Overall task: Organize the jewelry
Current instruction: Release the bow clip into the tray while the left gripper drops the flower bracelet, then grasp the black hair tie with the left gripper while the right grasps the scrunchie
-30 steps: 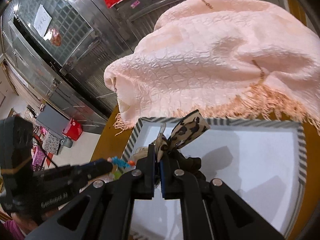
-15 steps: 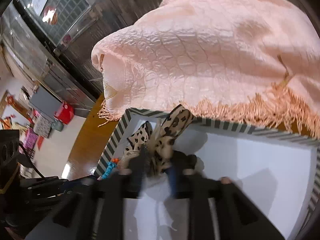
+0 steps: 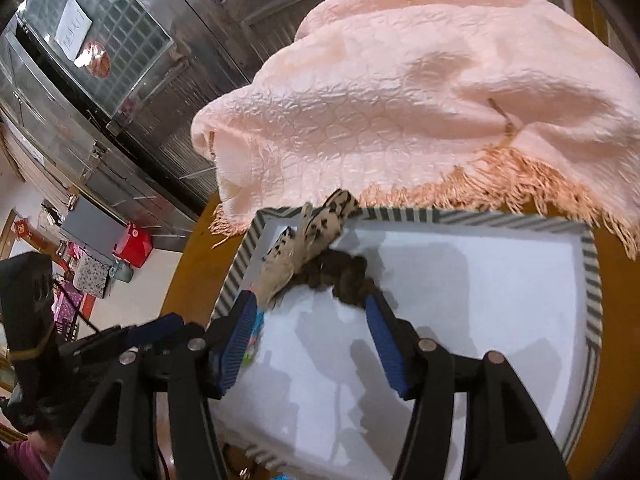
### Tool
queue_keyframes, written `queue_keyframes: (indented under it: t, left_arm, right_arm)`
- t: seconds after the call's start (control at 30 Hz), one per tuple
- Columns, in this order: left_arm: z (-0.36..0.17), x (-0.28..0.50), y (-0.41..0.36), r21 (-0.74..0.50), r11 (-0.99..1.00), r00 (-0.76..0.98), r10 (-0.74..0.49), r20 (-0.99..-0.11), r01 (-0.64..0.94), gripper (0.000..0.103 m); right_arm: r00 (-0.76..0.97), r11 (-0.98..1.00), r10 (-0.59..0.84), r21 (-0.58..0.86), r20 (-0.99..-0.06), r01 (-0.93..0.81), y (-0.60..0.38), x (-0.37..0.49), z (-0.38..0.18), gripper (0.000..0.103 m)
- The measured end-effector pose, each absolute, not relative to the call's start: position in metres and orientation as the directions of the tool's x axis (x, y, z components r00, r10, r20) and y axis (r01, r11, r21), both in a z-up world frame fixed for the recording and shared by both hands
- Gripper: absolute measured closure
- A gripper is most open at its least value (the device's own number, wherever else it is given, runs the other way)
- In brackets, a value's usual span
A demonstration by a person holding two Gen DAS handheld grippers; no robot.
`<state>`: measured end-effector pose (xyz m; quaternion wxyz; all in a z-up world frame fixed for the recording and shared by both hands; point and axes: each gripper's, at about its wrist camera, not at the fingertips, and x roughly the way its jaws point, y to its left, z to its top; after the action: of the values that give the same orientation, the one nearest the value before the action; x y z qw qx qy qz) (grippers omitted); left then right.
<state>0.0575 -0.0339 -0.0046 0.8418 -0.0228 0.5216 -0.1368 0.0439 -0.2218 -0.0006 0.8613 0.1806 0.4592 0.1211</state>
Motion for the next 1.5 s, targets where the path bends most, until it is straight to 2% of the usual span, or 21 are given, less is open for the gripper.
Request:
queue_keyframes:
  t: [0.47,0.97,1.33,1.43,1.5]
  left_arm:
    - [0.011,-0.005,-0.021,-0.124,0.958,0.454,-0.233,-0.860,0.257,0.067]
    - [-0.001,-0.055,-0.007,-0.110,0.954,0.435,-0.227,-0.871,0.278,0.067]
    - [-0.032,-0.070,0.007,-0.219,0.936,0.324,-0.305,-0.896,0.275,0.067]
    - [-0.045,-0.070,0.006,-0.233,0.935,0.301,-0.310,-0.902,0.266,0.067]
    - [-0.050,-0.070,0.004,-0.229,0.937,0.300,-0.305,-0.904,0.262,0.067]
  right_arm:
    - [0.583,0.935,0.336,0.337,-0.740,-0.112,-0.200,-0.051,0.025,0.042]
    - [0.580,0.949,0.303,0.296,-0.756,-0.110,-0.189,-0.120,0.019,0.042]
    - [0.564,0.951,0.297,0.294,-0.771,-0.100,-0.191,-0.156,0.005,0.042]
    - [0.553,0.955,0.291,0.273,-0.781,-0.116,-0.186,-0.159,-0.001,0.046]
    - [0.550,0.960,0.277,0.254,-0.788,-0.120,-0.184,-0.159,-0.004,0.053]
